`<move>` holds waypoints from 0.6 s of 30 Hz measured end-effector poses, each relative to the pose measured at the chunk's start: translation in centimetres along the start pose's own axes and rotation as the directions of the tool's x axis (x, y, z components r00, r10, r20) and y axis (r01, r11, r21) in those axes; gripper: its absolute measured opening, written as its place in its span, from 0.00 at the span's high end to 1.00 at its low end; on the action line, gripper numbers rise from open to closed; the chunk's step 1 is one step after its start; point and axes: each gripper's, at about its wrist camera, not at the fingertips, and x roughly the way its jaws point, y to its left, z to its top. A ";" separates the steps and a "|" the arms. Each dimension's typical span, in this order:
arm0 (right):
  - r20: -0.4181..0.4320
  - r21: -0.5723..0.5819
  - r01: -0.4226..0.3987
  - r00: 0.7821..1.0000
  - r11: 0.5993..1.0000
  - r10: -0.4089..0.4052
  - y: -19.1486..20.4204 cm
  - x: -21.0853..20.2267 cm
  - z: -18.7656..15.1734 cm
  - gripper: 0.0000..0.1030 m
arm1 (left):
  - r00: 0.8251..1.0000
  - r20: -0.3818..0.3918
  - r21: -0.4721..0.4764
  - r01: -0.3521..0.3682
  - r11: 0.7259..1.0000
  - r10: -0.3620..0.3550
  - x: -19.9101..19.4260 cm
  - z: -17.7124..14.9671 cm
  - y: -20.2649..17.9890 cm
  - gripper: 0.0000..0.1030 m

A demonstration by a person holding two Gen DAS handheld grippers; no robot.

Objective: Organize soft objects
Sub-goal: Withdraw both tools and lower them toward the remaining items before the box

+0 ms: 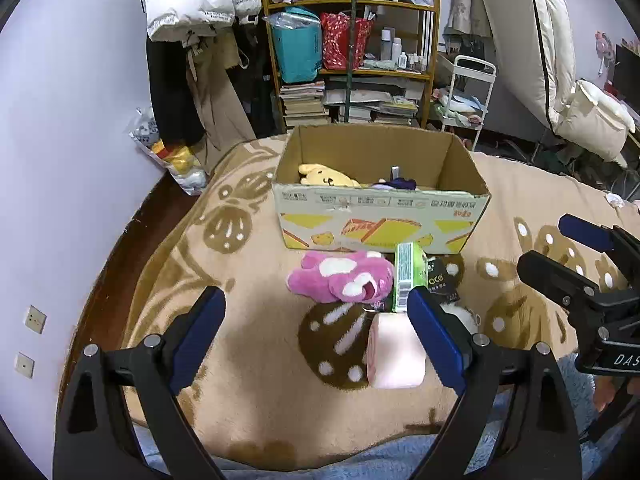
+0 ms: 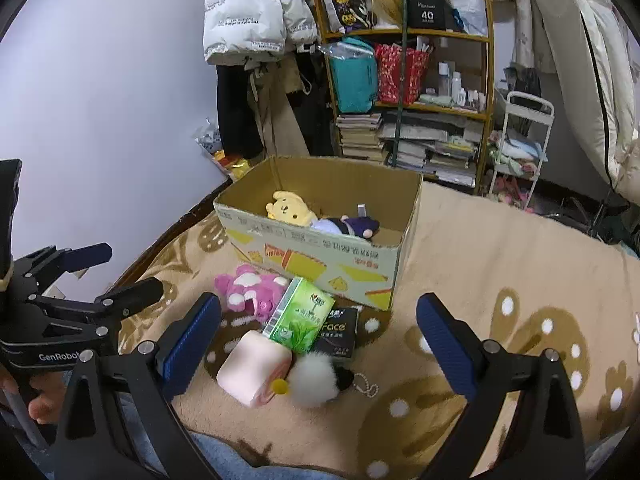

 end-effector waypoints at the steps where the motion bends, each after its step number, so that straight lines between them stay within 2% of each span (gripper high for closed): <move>1: -0.004 0.001 0.001 1.000 1.000 -0.001 0.0 0.1 -0.1 0.01 | 1.000 -0.002 -0.001 0.001 1.000 -0.001 0.2 -0.1 0.0 0.11; 6: -0.027 -0.003 0.015 1.000 1.000 -0.015 0.0 1.0 -0.5 0.01 | 1.000 -0.002 0.006 0.009 1.000 -0.009 1.2 -0.7 -0.1 0.11; 9: -0.037 -0.021 0.068 0.997 0.997 -0.069 0.0 1.6 -0.6 0.01 | 1.000 -0.003 0.014 0.017 1.000 -0.017 1.8 -0.9 -0.2 0.11; 13: -0.059 -0.005 0.069 0.996 0.998 -0.069 -0.4 2.2 -0.6 0.01 | 1.000 -0.001 0.022 0.021 1.000 -0.021 2.5 -1.5 -0.6 0.11; 18: -0.096 0.016 0.069 0.993 0.997 -0.067 -0.8 3.2 -0.8 0.01 | 0.998 -0.022 0.012 0.064 0.998 -0.064 3.6 -1.7 -0.7 0.11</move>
